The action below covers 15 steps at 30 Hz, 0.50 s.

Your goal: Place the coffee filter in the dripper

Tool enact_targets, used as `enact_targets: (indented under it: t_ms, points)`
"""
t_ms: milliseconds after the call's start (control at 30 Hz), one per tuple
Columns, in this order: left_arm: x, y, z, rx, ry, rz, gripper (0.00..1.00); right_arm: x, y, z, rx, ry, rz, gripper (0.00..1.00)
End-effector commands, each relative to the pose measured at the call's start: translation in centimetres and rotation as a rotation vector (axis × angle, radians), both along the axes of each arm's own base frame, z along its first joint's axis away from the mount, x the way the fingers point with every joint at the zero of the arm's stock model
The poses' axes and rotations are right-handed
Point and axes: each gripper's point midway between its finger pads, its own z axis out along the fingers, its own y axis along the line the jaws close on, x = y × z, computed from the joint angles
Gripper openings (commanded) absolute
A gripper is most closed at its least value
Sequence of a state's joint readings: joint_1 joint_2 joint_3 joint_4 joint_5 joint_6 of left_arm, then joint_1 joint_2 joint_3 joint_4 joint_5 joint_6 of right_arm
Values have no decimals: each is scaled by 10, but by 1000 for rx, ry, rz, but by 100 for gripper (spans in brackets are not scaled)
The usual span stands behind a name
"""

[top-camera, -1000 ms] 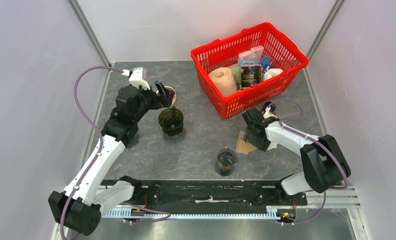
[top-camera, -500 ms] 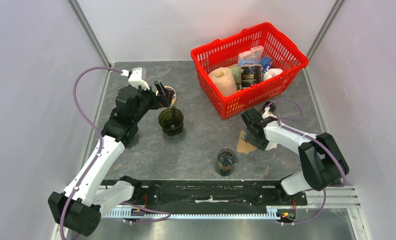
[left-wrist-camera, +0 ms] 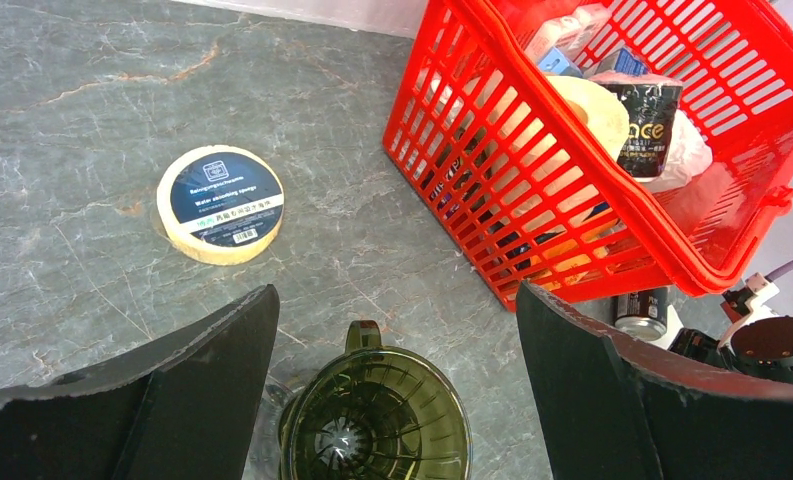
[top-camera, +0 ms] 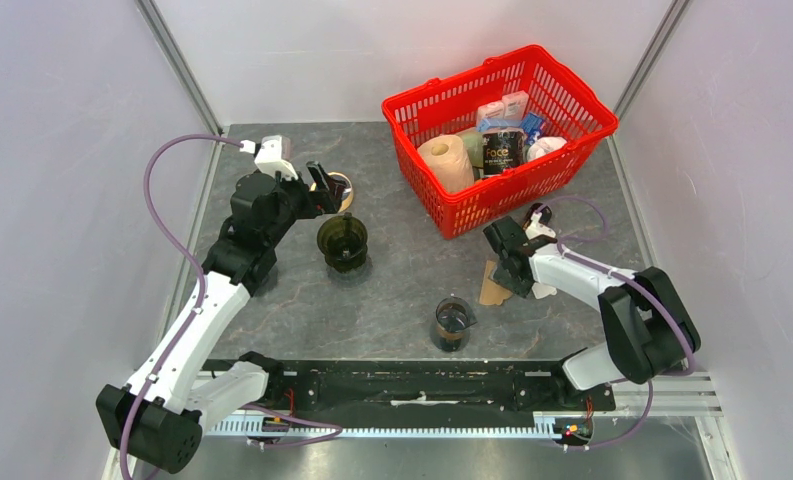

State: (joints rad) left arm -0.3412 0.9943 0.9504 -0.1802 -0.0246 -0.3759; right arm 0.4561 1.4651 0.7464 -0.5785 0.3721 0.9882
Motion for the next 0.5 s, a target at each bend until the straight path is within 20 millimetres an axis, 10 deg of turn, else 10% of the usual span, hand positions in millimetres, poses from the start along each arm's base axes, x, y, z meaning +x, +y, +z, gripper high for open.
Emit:
enact_targets:
  t_ms: [0, 467]
  points:
    - [1, 5, 14, 8, -62, 13, 94, -9, 5, -19, 37, 32, 1, 50]
    - [1, -1, 16, -16, -61, -15, 94, 13, 28, 26, 116, -120, 236, 28]
